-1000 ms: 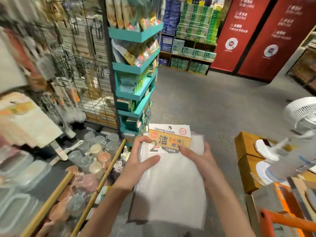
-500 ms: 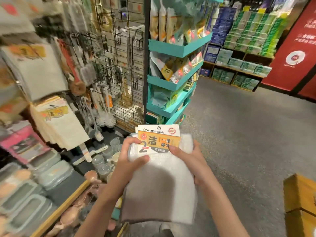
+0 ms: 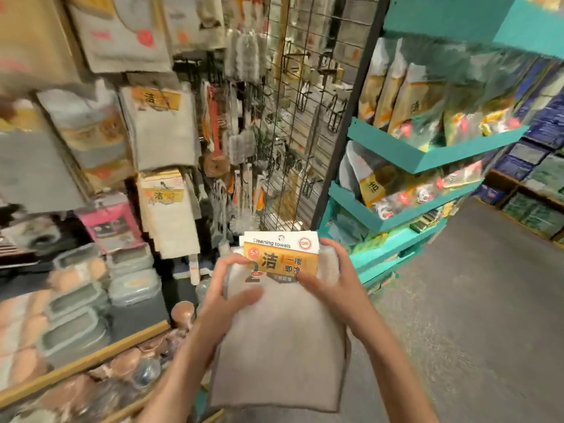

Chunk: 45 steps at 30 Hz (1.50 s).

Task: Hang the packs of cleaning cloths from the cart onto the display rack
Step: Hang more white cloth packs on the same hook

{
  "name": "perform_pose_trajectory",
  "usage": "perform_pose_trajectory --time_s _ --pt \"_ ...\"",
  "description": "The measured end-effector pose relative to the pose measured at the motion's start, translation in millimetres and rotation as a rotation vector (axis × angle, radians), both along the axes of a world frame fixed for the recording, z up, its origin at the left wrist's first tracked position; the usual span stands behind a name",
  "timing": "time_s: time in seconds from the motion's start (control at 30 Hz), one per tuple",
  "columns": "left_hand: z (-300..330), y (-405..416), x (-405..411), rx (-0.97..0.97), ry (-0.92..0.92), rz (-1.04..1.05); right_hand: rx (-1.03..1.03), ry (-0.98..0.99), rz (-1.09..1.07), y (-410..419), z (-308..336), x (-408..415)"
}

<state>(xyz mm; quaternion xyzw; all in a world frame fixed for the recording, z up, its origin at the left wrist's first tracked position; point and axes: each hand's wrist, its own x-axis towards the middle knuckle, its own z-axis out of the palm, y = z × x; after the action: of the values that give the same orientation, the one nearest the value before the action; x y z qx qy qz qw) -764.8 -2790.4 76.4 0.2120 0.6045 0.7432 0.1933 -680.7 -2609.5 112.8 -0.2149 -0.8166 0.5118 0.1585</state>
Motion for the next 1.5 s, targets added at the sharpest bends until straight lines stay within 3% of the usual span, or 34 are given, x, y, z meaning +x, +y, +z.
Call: perform_pose_trajectory --time_s 0.37,0.73,0.97,1.17,1.37,1.5 --pt "-10 -10 -60 0.055 -0.082 0.339 0.061 0.009 0.218 -13 -10 -88" --pt "-9 -1 -146 0.1 -0.054 0.453 0.21 0.172 0.178 -23 -9 -185" --pt "-11 -13 -179 0.104 -0.066 0.516 0.201 0.199 0.226 -39 -15 -226" --pt "-11 -10 -200 0.022 -0.025 0.572 0.111 0.214 0.286 -32 -14 -249" --pt "-7 -11 -209 0.01 -0.019 0.636 -0.249 0.172 0.328 -15 -5 -276" --pt "-9 -13 -215 0.004 -0.022 0.663 -0.31 0.108 0.315 -15 -11 -294"
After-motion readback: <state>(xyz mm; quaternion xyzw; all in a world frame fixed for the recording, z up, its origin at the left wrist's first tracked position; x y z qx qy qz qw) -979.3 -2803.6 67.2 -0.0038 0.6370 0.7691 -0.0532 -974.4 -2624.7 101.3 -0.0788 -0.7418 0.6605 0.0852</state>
